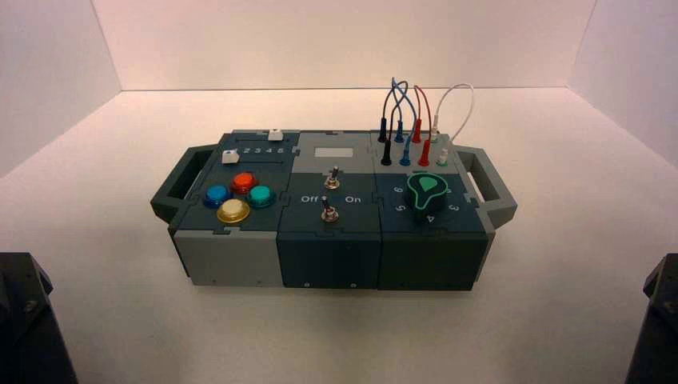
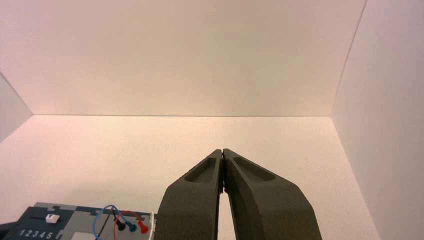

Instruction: Turn the knob to position 3.

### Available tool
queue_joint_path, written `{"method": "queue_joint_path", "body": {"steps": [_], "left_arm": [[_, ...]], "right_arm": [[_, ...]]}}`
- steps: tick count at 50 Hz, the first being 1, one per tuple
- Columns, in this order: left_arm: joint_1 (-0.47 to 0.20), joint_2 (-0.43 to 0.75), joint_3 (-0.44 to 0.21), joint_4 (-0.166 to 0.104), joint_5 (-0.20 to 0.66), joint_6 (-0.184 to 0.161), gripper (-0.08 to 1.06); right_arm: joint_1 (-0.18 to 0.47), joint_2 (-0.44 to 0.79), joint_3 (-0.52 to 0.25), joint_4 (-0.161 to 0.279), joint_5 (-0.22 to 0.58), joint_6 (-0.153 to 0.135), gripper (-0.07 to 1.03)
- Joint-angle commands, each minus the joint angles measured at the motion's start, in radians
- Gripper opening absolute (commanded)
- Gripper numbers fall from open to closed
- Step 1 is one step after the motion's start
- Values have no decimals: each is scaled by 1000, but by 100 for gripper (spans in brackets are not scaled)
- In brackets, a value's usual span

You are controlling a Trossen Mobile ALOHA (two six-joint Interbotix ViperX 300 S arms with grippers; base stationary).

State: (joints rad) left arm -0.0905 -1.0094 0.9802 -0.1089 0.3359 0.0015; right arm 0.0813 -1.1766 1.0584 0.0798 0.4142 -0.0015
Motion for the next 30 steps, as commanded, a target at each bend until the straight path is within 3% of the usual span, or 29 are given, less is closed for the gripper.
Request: {"method": "queue_joint_path", "body": {"steps": [1, 14, 23, 30], "left_arm": [[5, 3, -14, 2, -12, 3, -3], [5, 3, -14, 0, -14, 3, -3], [-18, 14, -14, 0, -8, 3, -3], [-147, 67, -23, 2, 40, 31, -3]], "right_arm": [[0, 11, -18, 2, -5, 3, -2], [0, 12, -18, 2, -2, 3, -2], [6, 20, -25, 3, 43, 3, -2], [94, 54, -46, 3, 153, 3, -2]]}}
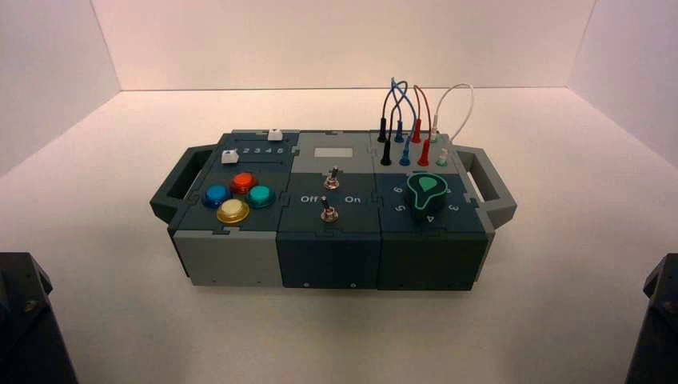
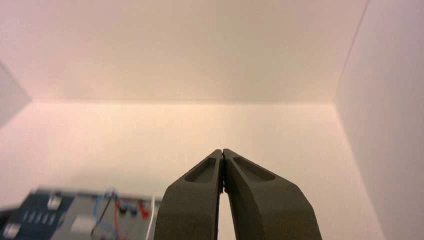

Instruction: Turn the knob to position 3.

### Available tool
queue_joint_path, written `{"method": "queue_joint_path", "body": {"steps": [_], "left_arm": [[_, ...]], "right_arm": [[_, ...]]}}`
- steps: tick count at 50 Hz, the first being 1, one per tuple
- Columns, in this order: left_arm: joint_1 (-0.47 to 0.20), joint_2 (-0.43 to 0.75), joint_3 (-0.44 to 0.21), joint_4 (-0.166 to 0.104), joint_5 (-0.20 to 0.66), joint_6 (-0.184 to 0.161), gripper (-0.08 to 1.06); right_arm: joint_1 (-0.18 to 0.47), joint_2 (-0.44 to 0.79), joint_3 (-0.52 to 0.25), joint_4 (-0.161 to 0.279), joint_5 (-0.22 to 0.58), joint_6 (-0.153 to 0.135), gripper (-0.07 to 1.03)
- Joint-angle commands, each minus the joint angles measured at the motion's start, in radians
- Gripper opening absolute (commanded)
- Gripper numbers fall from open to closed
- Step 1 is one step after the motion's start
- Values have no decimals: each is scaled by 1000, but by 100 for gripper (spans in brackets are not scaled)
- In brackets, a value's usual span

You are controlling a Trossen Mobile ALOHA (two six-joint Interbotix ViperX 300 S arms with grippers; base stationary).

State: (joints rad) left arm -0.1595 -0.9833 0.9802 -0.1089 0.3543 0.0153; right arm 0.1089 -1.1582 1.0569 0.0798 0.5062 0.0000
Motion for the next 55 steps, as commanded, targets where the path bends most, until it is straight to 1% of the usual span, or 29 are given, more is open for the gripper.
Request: {"method": "queue_joint_path", "body": {"steps": [1, 2, 5, 8, 10, 11, 13, 14, 17, 21, 26, 31, 36, 37, 40, 45, 47, 52, 55], "left_arm": [[-98, 52, -23, 2, 29, 20, -3], [-107, 55, -25, 2, 32, 21, -3], [-169, 81, -28, 3, 54, 26, -3], [-207, 100, -31, 6, 66, 31, -3], [-249, 117, -32, 8, 80, 37, -3], [-285, 138, -35, 9, 94, 41, -3], [-313, 155, -38, 8, 104, 43, -3], [-339, 176, -41, 9, 115, 48, -3], [-373, 204, -44, 9, 126, 54, -3], [-448, 270, -61, 9, 150, 63, -3], [-506, 333, -74, 9, 172, 69, -3], [-551, 391, -91, 8, 179, 80, -3], [-571, 419, -98, 9, 184, 84, -3], [-584, 439, -103, 9, 189, 86, -3], [-615, 482, -123, 9, 201, 86, -3], [-644, 526, -149, 9, 210, 87, -3], [-669, 557, -163, 8, 213, 86, -3], [-712, 612, -195, 8, 219, 86, -3], [-718, 632, -206, 8, 222, 87, -3]], "right_arm": [[80, 40, -48, 5, 78, 2, -2], [87, 41, -48, 5, 86, 2, -2], [118, 57, -58, 8, 137, 8, -2], [133, 67, -66, 12, 169, 11, -2], [138, 78, -74, 21, 204, 12, -2], [140, 89, -83, 28, 236, 8, -2], [140, 100, -91, 29, 261, 6, -2], [140, 110, -97, 31, 284, 5, -2], [141, 129, -106, 32, 318, 2, -2], [149, 170, -126, 32, 383, -5, -2], [172, 207, -132, 32, 442, -9, -2], [222, 241, -146, 38, 476, -9, -2], [255, 256, -150, 43, 491, -5, -2], [278, 265, -152, 48, 492, -5, -2], [310, 285, -152, 63, 491, -3, -2], [313, 301, -153, 71, 491, -6, -2], [314, 304, -150, 78, 494, -9, -2], [316, 307, -146, 78, 495, -12, -2], [316, 307, -147, 78, 494, -14, -2]]}}
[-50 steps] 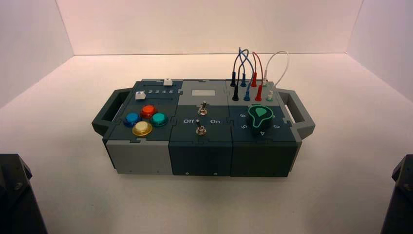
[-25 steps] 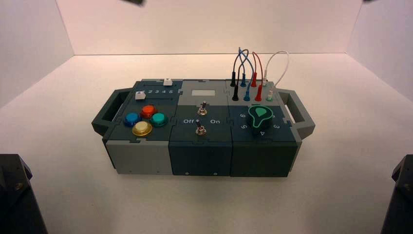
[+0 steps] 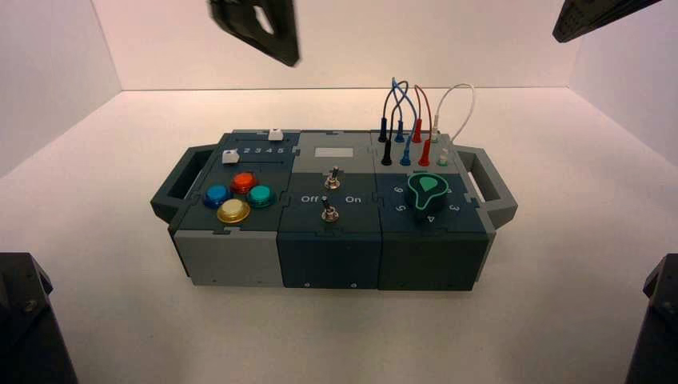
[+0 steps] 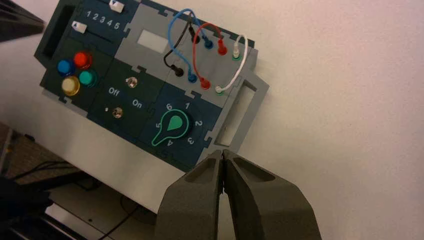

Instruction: Turn the knob to position 3.

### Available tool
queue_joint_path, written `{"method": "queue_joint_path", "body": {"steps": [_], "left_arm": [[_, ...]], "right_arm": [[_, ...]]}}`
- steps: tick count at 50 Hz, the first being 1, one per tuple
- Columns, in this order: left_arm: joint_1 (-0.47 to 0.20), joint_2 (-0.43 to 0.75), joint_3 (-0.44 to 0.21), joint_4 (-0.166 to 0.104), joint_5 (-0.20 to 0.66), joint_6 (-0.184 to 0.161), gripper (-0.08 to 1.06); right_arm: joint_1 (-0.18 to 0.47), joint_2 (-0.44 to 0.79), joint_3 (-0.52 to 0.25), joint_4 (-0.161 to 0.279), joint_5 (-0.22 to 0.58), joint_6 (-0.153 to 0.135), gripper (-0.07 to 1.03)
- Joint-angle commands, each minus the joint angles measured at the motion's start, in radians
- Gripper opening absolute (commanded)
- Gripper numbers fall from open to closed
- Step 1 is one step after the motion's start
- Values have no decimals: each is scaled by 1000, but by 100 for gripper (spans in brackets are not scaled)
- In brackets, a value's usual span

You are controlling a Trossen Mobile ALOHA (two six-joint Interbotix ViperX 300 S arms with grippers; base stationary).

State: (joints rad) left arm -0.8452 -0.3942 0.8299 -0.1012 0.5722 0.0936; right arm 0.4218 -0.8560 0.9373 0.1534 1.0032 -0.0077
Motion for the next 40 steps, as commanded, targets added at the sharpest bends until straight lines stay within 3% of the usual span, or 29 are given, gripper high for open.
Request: {"method": "queue_joint_path", "body": {"steps": [1, 16, 33, 40], "left_arm": [[-34, 49, -58, 0, 6, 9, -3], [-121, 219, -124, -3, 46, 9, -3], [-190, 279, -143, -2, 72, 11, -3], [-201, 305, -146, -2, 97, 41, -3]], "right_arm": [[3, 5, -28, 5, -5, -8, -2], [2, 5, -25, 5, -23, -6, -2], [2, 5, -23, 5, -26, -3, -2], [3, 5, -21, 5, -26, -5, -2]]}}
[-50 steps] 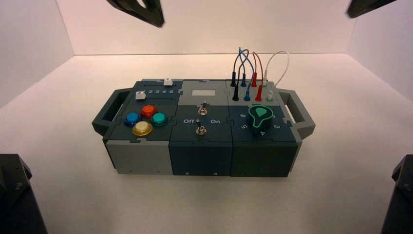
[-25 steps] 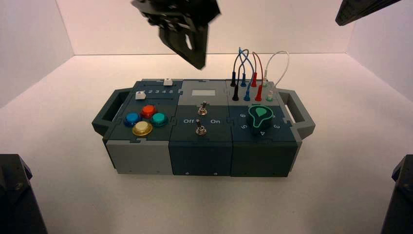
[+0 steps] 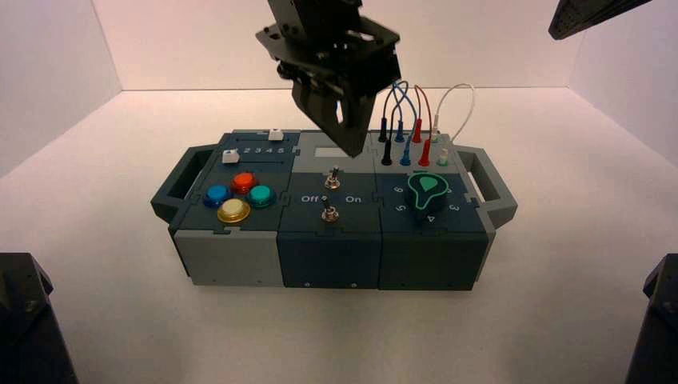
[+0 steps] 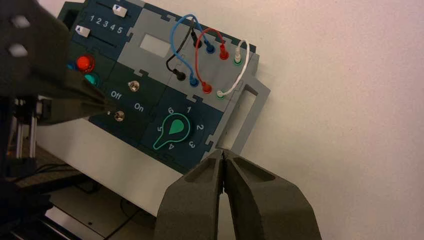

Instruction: Turn the knob to position 3.

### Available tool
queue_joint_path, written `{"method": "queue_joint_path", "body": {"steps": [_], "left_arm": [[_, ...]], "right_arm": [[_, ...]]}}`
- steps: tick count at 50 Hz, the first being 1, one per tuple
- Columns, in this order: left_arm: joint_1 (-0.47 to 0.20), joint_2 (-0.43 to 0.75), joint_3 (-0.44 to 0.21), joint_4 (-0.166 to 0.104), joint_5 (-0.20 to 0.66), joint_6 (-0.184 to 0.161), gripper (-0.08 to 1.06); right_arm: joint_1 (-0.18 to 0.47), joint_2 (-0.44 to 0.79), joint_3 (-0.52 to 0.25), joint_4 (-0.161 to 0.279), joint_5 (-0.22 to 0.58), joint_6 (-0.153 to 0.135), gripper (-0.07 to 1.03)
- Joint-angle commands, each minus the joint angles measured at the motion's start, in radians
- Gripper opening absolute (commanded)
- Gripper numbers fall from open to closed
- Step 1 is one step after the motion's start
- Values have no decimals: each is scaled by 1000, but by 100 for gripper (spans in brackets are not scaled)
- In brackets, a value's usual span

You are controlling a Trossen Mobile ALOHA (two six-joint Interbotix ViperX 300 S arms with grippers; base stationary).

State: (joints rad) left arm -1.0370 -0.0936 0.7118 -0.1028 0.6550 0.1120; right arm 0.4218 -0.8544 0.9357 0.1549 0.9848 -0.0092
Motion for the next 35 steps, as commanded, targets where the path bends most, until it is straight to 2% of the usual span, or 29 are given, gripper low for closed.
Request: {"method": "queue_joint_path", "body": {"steps": [1, 7, 13, 22, 35], "left_arm": [[-11, 11, -28, 0, 18, 28, -3], [-18, 29, -37, 0, 28, 51, -3], [-20, 38, -41, 0, 28, 54, -3], [-28, 89, -69, 3, 28, 94, -3], [-41, 143, -110, 3, 35, 126, -3]], "right_arm": [[3, 2, -20, 3, -6, -3, -2], [3, 2, -21, 2, -8, -2, -2], [3, 3, -20, 0, -8, -2, -2], [3, 2, -21, -2, -12, -3, -2], [3, 0, -21, -3, -14, -3, -2]]}}
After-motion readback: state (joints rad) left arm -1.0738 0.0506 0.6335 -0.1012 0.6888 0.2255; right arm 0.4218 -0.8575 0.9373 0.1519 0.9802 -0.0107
